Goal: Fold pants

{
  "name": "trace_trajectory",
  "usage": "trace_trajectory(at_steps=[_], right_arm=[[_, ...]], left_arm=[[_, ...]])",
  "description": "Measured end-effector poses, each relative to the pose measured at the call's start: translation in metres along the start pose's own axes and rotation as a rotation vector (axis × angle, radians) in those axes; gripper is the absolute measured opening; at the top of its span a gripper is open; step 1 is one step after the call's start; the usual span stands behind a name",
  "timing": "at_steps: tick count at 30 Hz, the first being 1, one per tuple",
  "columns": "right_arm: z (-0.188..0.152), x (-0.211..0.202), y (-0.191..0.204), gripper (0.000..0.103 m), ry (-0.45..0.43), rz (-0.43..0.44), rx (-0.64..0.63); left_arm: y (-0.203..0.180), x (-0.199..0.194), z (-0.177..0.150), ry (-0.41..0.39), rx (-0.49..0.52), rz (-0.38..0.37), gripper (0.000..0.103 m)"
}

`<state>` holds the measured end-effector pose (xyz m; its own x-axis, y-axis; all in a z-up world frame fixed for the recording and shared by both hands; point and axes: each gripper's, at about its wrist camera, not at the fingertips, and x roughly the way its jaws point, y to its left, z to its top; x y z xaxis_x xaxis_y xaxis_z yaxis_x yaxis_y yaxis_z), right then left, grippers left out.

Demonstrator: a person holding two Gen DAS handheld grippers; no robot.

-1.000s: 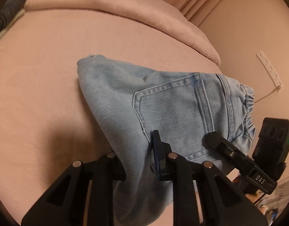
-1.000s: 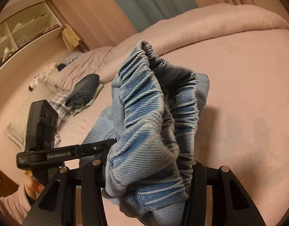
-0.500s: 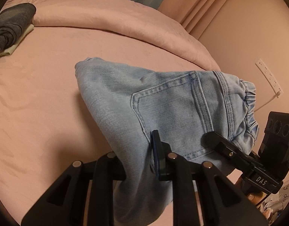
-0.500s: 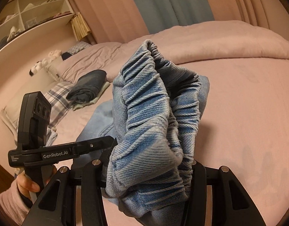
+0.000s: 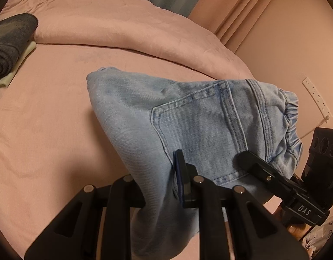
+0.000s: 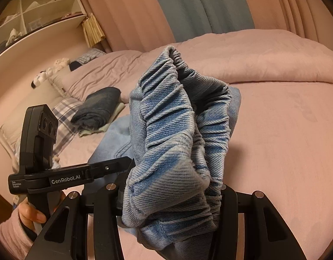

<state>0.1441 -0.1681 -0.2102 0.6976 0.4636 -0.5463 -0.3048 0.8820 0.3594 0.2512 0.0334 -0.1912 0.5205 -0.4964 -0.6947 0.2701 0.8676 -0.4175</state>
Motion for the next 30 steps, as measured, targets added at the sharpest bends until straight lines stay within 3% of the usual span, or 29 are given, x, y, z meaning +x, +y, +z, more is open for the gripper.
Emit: trace_trajectory(at_steps=[11,17,20,22,24,26,27,30], right_arm=[[0.031,0.043,-0.021,0.049,0.009,-0.041,0.032],[0.032,0.075,-0.041,0.049,0.076,-0.059,0.092],[0.024,0.086,-0.055,0.053,0.119,-0.074,0.136],[0.019,0.090,-0.072,0.060,0.152,-0.080,0.209],[0.010,0.092,-0.088,0.067,0.179,-0.081,0.278],[0.006,0.082,-0.093,0.068,0.166,-0.061,0.299],[0.007,0.073,-0.092,0.071,0.157,-0.090,0.291],[0.013,0.047,-0.093,0.075,0.103,-0.137,0.271]], left_arm=[[0.018,0.029,0.019,0.041,0.007,-0.002,0.018],[0.036,0.055,0.015,0.107,-0.034,0.011,0.018],[0.044,0.055,0.014,0.105,-0.051,0.021,0.030],[0.051,0.054,0.014,0.117,-0.068,0.066,0.060],[0.053,0.046,0.012,0.100,-0.059,0.133,0.069],[0.051,0.032,0.011,0.077,-0.031,0.187,0.067],[0.049,0.021,0.010,0.053,-0.007,0.229,0.067],[0.039,-0.009,0.008,-0.013,0.045,0.257,0.067]])
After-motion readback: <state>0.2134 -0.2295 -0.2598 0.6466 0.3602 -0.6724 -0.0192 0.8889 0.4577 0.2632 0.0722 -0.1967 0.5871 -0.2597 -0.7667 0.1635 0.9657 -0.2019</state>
